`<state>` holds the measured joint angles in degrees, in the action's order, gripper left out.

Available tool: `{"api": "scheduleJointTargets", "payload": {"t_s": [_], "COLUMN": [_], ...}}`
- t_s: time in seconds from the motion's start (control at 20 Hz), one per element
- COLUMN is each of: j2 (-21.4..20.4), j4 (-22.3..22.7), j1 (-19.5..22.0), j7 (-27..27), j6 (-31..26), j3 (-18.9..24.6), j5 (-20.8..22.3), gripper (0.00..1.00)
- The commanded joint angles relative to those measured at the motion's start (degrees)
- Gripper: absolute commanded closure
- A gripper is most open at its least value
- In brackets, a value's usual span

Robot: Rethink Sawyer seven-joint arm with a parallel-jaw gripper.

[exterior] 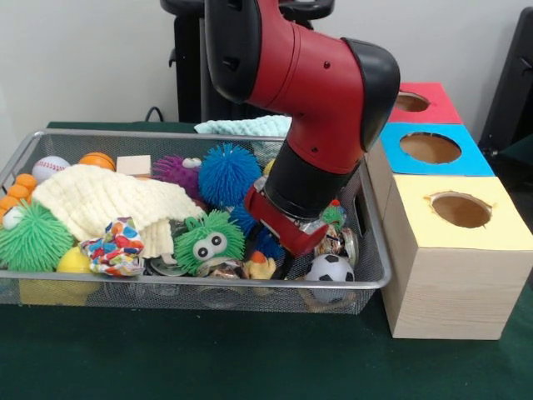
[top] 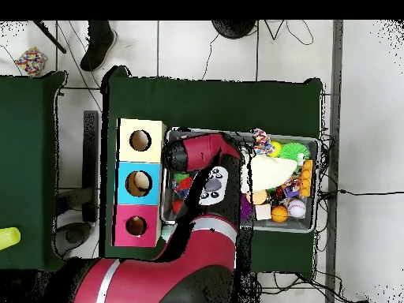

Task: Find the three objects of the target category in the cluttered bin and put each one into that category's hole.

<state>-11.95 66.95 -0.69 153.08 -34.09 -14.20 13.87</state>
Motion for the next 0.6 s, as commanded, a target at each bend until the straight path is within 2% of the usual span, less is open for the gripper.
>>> {"api": "scheduleJointTargets", "payload": {"t_s": [0.05,0.3,0.6], "j2": [4.2,6.2,7.2], "j4": [-2.0,-2.7,-2.4], "j1": [0.2,-0.8,-0.4], "j7": [6.0,7.9,7.1], "j6": [2.8,3.8,3.8], "j3": [2.1,1.3,2.3], "j5": [-1.3,-1.9,-2.5], "gripper": [0.00,0.00,0.00]}}
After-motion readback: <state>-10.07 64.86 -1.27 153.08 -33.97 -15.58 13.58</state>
